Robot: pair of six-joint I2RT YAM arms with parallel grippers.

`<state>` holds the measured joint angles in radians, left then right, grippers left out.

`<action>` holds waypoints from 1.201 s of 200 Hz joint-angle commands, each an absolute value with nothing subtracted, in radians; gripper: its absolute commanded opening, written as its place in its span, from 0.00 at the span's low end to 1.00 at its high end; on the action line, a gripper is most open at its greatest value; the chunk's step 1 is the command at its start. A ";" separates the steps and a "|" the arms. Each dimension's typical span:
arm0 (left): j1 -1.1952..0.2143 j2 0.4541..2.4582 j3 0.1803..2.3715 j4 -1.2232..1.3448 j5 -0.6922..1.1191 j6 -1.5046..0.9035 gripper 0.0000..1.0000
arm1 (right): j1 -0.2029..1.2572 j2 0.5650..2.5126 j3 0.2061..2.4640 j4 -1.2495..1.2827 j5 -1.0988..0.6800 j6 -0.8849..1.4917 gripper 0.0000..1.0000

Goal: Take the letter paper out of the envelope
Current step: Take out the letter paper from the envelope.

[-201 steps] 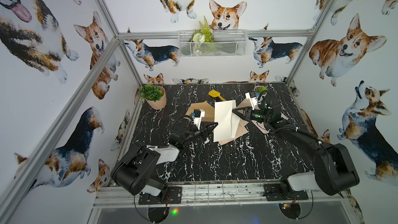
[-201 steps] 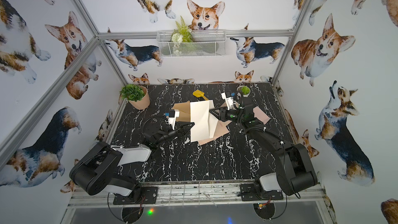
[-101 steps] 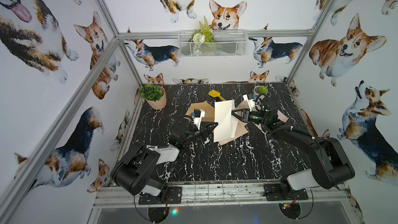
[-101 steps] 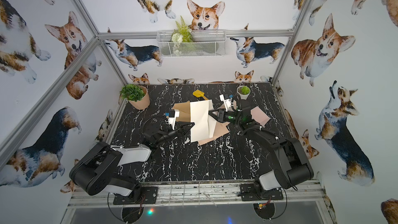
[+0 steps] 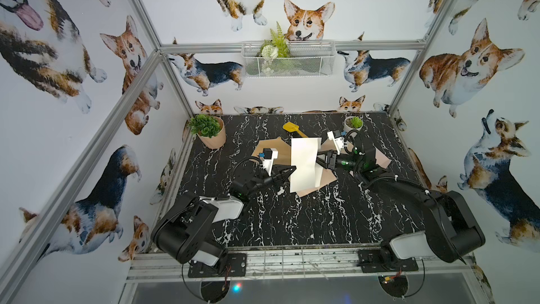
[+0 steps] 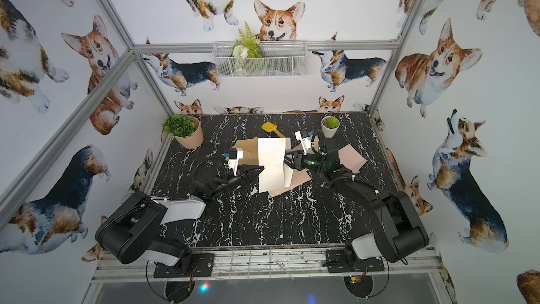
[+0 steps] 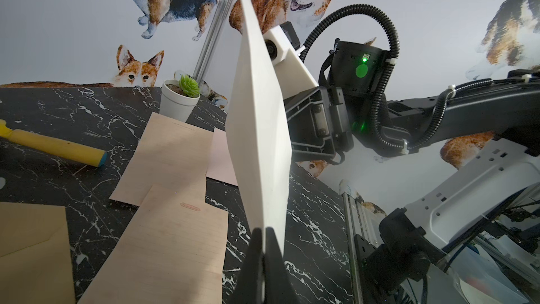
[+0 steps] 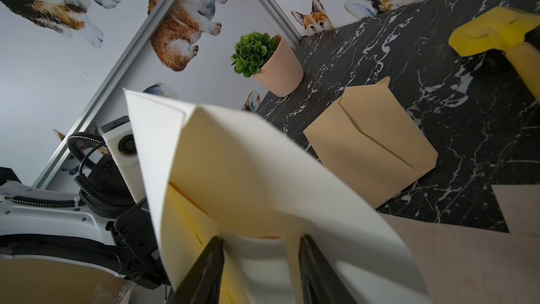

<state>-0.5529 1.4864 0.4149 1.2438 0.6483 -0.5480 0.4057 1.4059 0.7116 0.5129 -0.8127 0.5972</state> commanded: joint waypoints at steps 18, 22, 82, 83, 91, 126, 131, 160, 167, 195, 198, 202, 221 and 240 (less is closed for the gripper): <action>-0.554 1.492 0.422 1.310 0.665 -0.560 0.00 | 0.389 1.413 0.677 0.640 -0.897 0.639 0.56; -0.553 1.492 0.423 1.311 0.665 -0.561 0.00 | 0.383 1.413 0.670 0.658 -0.906 0.649 0.56; -0.554 1.513 0.424 1.352 0.675 -0.589 0.00 | 0.362 1.400 0.610 0.751 -0.982 0.697 0.59; -0.554 1.514 0.424 1.353 0.675 -0.590 0.00 | 0.362 1.400 0.609 0.754 -0.983 0.698 0.59; -0.554 1.518 0.425 1.359 0.679 -0.593 0.00 | 0.362 1.404 0.608 0.774 -0.985 0.709 0.59; -0.554 1.521 0.429 1.369 0.686 -0.600 0.00 | 0.374 1.434 0.625 0.820 -0.989 0.733 0.58; -0.554 1.521 0.429 1.368 0.686 -0.599 0.00 | 0.378 1.438 0.629 0.824 -0.990 0.736 0.58; -0.554 1.520 0.428 1.359 0.686 -0.596 0.00 | 0.403 1.460 0.637 0.849 -0.994 0.754 0.53; -0.554 1.522 0.430 1.359 0.687 -0.594 0.00 | 0.408 1.457 0.633 0.849 -0.992 0.755 0.51; -0.554 1.524 0.430 1.359 0.686 -0.597 0.00 | 0.413 1.428 0.597 0.839 -0.979 0.752 0.41; -0.554 1.525 0.430 1.359 0.686 -0.597 0.00 | 0.414 1.423 0.591 0.834 -0.977 0.751 0.40; -0.553 1.526 0.430 1.360 0.686 -0.597 0.00 | 0.413 1.415 0.585 0.827 -0.974 0.744 0.38; -0.554 1.526 0.430 1.361 0.682 -0.598 0.00 | 0.413 1.369 0.559 0.756 -0.958 0.710 0.28; -0.554 1.525 0.427 1.361 0.679 -0.598 0.00 | 0.414 1.312 0.541 0.653 -0.930 0.658 0.17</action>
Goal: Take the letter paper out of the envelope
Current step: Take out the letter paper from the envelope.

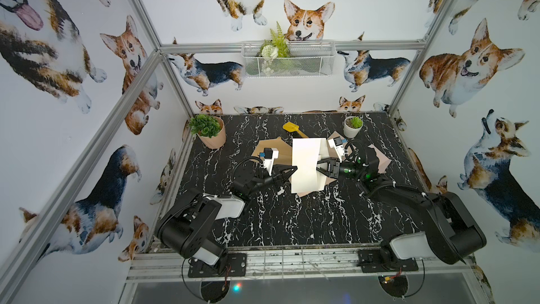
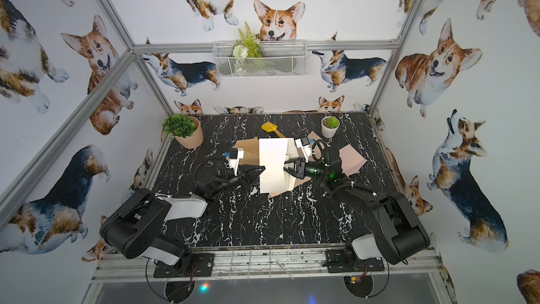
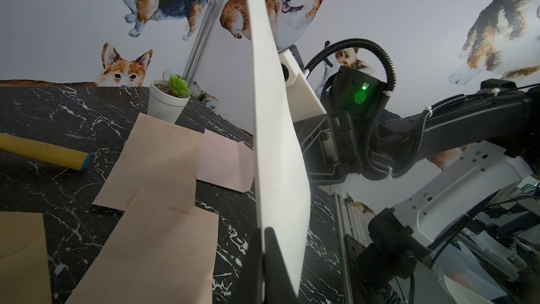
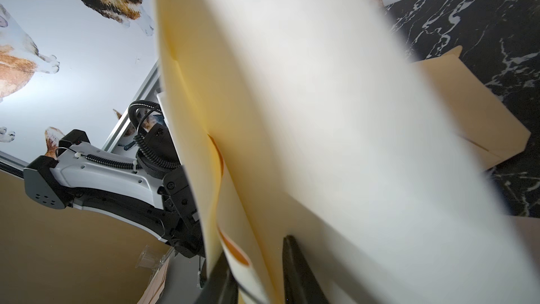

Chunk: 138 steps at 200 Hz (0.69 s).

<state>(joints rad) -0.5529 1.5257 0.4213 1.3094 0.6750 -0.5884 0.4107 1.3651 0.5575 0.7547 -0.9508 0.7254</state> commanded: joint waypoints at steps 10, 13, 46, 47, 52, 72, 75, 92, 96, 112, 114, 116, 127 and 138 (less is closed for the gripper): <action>-0.554 1.528 0.429 1.360 0.678 -0.598 0.00 | 0.414 1.281 0.532 0.598 -0.913 0.627 0.12; -0.554 1.528 0.428 1.360 0.676 -0.598 0.00 | 0.413 1.271 0.529 0.582 -0.908 0.619 0.11; -0.553 1.532 0.427 1.359 0.667 -0.597 0.00 | 0.412 1.165 0.510 0.417 -0.836 0.534 0.04; -0.553 1.532 0.426 1.359 0.667 -0.598 0.00 | 0.411 1.160 0.507 0.411 -0.831 0.531 0.03; -0.554 1.531 0.425 1.360 0.667 -0.598 0.00 | 0.411 1.151 0.504 0.398 -0.822 0.526 0.02; -0.554 1.531 0.425 1.359 0.665 -0.597 0.02 | 0.408 1.128 0.489 0.374 -0.786 0.526 0.00; -0.554 1.531 0.425 1.359 0.666 -0.597 0.02 | 0.409 1.128 0.485 0.378 -0.783 0.530 0.00; -0.553 1.529 0.425 1.355 0.665 -0.592 0.02 | 0.409 1.127 0.470 0.397 -0.779 0.547 0.00; -0.554 1.529 0.425 1.355 0.666 -0.592 0.02 | 0.408 1.129 0.468 0.397 -0.779 0.549 0.00; -0.554 1.529 0.425 1.355 0.665 -0.592 0.02 | 0.408 1.135 0.461 0.407 -0.777 0.558 0.00; -0.554 1.529 0.425 1.355 0.665 -0.592 0.02 | 0.409 1.135 0.461 0.408 -0.777 0.558 0.00; -0.554 1.529 0.425 1.355 0.665 -0.592 0.02 | 0.409 1.136 0.461 0.409 -0.778 0.558 0.00; -0.554 1.529 0.424 1.355 0.664 -0.592 0.03 | 0.408 1.137 0.457 0.414 -0.775 0.564 0.00; -0.554 1.528 0.423 1.356 0.663 -0.592 0.11 | 0.408 1.135 0.456 0.418 -0.775 0.567 0.00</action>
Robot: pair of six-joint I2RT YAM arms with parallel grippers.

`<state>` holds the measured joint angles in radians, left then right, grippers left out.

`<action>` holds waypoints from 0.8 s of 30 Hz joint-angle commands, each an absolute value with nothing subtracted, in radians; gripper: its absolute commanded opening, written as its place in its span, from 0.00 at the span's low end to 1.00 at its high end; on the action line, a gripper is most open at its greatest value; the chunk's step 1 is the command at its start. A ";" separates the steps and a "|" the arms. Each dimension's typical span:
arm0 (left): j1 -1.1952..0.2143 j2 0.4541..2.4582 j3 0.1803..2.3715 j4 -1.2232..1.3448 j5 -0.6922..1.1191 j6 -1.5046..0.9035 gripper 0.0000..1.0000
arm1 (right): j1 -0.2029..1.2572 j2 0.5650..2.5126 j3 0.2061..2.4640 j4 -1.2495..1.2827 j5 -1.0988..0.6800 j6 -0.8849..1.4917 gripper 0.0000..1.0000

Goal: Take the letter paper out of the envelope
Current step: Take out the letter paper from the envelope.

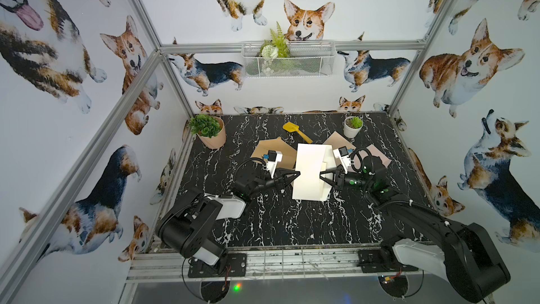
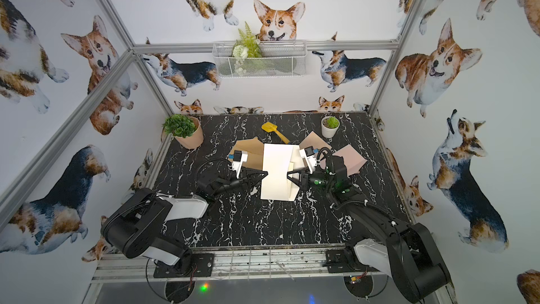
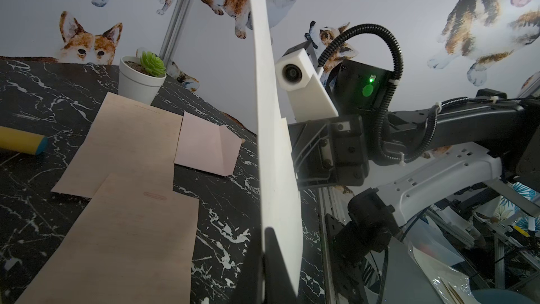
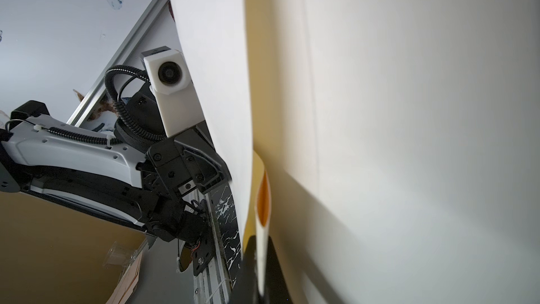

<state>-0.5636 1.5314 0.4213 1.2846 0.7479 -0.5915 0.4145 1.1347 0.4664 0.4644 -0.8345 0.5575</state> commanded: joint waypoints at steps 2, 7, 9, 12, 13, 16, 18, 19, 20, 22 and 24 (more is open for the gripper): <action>-0.554 1.527 0.423 1.356 0.663 -0.592 0.12 | 0.408 1.132 0.456 0.417 -0.775 0.570 0.00; -0.554 1.525 0.423 1.356 0.663 -0.592 0.12 | 0.408 1.127 0.453 0.415 -0.769 0.574 0.00; -0.554 1.522 0.423 1.355 0.664 -0.591 0.10 | 0.408 1.128 0.450 0.413 -0.766 0.575 0.00; -0.554 1.516 0.423 1.345 0.665 -0.586 0.00 | 0.408 1.090 0.443 0.409 -0.758 0.575 0.00; -0.553 1.513 0.423 1.341 0.665 -0.584 0.00 | 0.408 1.086 0.440 0.407 -0.755 0.575 0.00; -0.554 1.510 0.423 1.336 0.666 -0.581 0.00 | 0.408 1.073 0.438 0.396 -0.747 0.572 0.00; -0.554 1.509 0.423 1.335 0.667 -0.580 0.00 | 0.408 1.065 0.435 0.392 -0.739 0.571 0.00; -0.553 1.508 0.423 1.333 0.667 -0.579 0.00 | 0.408 1.059 0.435 0.388 -0.734 0.569 0.00; -0.552 1.502 0.423 1.326 0.665 -0.574 0.00 | 0.408 1.054 0.435 0.381 -0.730 0.565 0.00; -0.551 1.488 0.418 1.305 0.652 -0.561 0.00 | 0.407 1.046 0.433 0.368 -0.725 0.560 0.00; -0.548 1.463 0.411 1.270 0.630 -0.541 0.00 | 0.403 1.036 0.430 0.359 -0.721 0.555 0.00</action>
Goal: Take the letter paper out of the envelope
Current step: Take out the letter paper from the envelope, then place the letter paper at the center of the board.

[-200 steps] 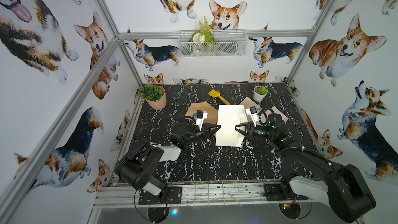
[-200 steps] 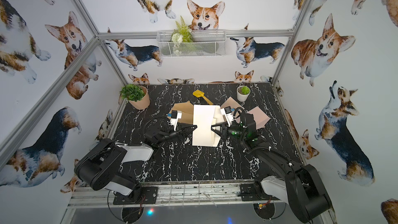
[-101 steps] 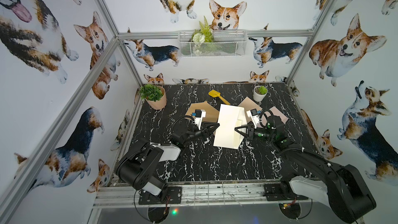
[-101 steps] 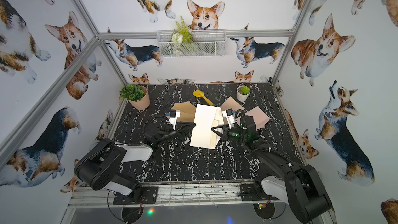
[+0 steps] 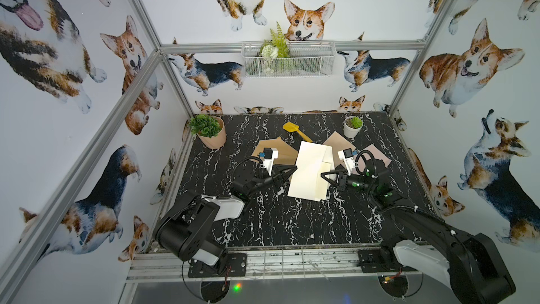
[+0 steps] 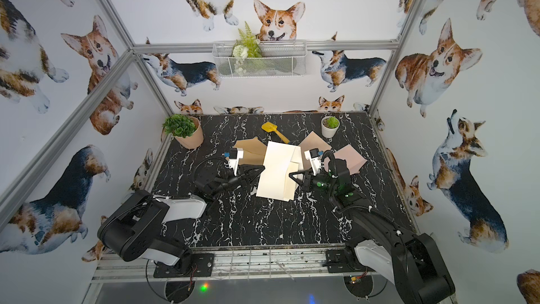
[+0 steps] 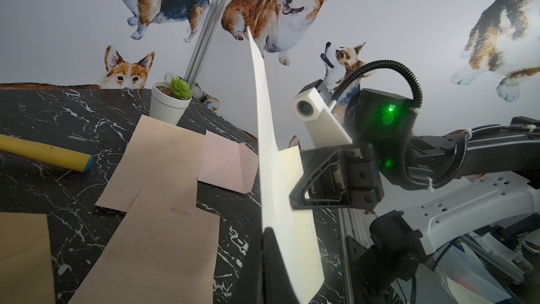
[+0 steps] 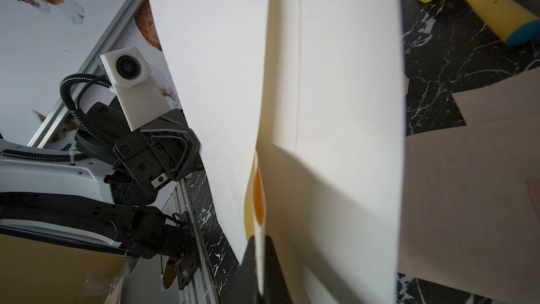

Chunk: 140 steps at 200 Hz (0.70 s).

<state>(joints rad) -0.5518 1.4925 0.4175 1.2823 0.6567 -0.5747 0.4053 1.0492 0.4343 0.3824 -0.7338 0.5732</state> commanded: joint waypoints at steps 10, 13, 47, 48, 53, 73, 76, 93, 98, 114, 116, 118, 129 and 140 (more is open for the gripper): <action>-0.539 1.423 0.401 1.211 0.598 -0.513 0.00 | 0.393 1.026 0.423 0.355 -0.718 0.558 0.00; -0.536 1.414 0.398 1.199 0.591 -0.506 0.00 | 0.391 1.024 0.421 0.355 -0.718 0.559 0.00; -0.519 1.303 0.377 1.040 0.490 -0.432 0.00 | 0.370 1.002 0.410 0.342 -0.716 0.562 0.00; -0.519 1.300 0.377 1.035 0.484 -0.429 0.00 | 0.369 1.000 0.408 0.341 -0.714 0.561 0.00; -0.518 1.281 0.371 1.010 0.459 -0.420 0.00 | 0.367 0.997 0.408 0.341 -0.713 0.561 0.00; -0.508 1.196 0.327 0.906 0.273 -0.413 0.00 | 0.361 0.986 0.405 0.332 -0.707 0.560 0.00; -0.506 1.184 0.322 0.893 0.244 -0.413 0.00 | 0.360 0.985 0.405 0.331 -0.708 0.559 0.00; -0.490 1.096 0.291 0.790 0.089 -0.408 0.00 | 0.358 0.986 0.401 0.331 -0.706 0.560 0.00; -0.485 1.071 0.287 0.757 0.049 -0.405 0.00 | 0.357 0.989 0.400 0.334 -0.706 0.562 0.00; -0.479 0.983 0.270 0.655 -0.097 -0.399 0.00 | 0.357 0.995 0.393 0.345 -0.705 0.569 0.00; -0.479 0.971 0.268 0.647 -0.116 -0.399 0.00 | 0.357 0.996 0.393 0.348 -0.706 0.569 0.00; -0.479 0.962 0.265 0.640 -0.134 -0.399 0.00 | 0.357 0.997 0.392 0.349 -0.706 0.570 0.00; -0.476 0.911 0.241 0.615 -0.222 -0.408 0.00 | 0.357 1.003 0.390 0.356 -0.704 0.573 0.00; -0.472 0.873 0.223 0.598 -0.280 -0.414 0.00 | 0.357 1.011 0.390 0.363 -0.701 0.580 0.00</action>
<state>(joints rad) -0.4812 0.9600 0.2600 0.7231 0.0036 -0.4183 0.3592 0.9970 0.3931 0.3321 -0.7074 0.5720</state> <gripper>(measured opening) 0.049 0.049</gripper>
